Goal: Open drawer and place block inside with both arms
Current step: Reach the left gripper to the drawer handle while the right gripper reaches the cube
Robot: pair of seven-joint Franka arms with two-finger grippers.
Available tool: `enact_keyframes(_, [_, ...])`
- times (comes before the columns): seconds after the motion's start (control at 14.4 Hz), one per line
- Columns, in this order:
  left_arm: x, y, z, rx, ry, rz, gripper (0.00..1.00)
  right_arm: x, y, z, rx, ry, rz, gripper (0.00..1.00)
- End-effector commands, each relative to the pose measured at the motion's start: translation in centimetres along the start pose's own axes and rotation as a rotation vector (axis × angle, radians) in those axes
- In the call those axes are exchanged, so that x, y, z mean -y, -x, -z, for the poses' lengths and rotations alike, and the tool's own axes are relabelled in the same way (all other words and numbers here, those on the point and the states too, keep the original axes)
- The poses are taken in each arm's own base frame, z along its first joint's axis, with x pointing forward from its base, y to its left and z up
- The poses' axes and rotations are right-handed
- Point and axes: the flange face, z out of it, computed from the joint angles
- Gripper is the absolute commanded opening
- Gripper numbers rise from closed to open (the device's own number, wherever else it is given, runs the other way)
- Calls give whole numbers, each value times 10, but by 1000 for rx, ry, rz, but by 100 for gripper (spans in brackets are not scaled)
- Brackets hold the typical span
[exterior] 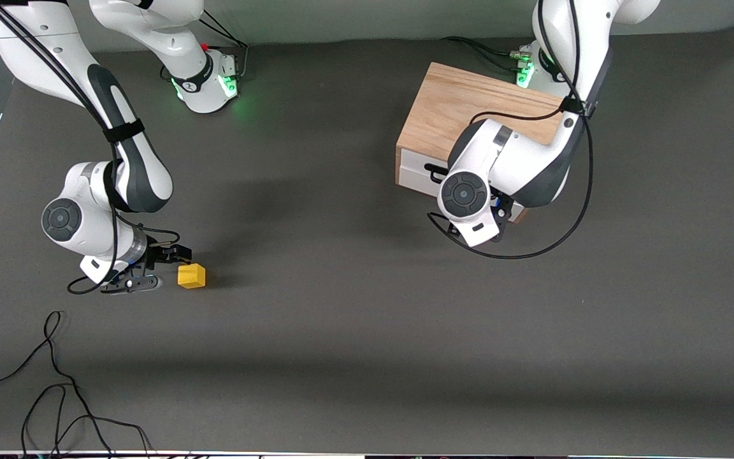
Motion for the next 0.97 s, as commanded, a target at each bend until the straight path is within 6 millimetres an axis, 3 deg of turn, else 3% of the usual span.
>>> enact_keyframes(0.0, [2, 4, -5, -9, 12, 9, 100, 8, -11, -4, -37, -30, -8, 100])
enact_keyframes(0.42, [-7, 4, -6, -3, 55, -6, 100, 7, -16, -37, -55, -19, -8, 100])
enact_keyframes(0.69, [-18, 7, -2, -8, 112, -15, 100, 18, -13, -46, -42, -19, 7, 100])
enact_keyframes(0.9, [-41, 12, 0, -18, 156, -26, 100, 17, -16, -60, -68, -11, 7, 100])
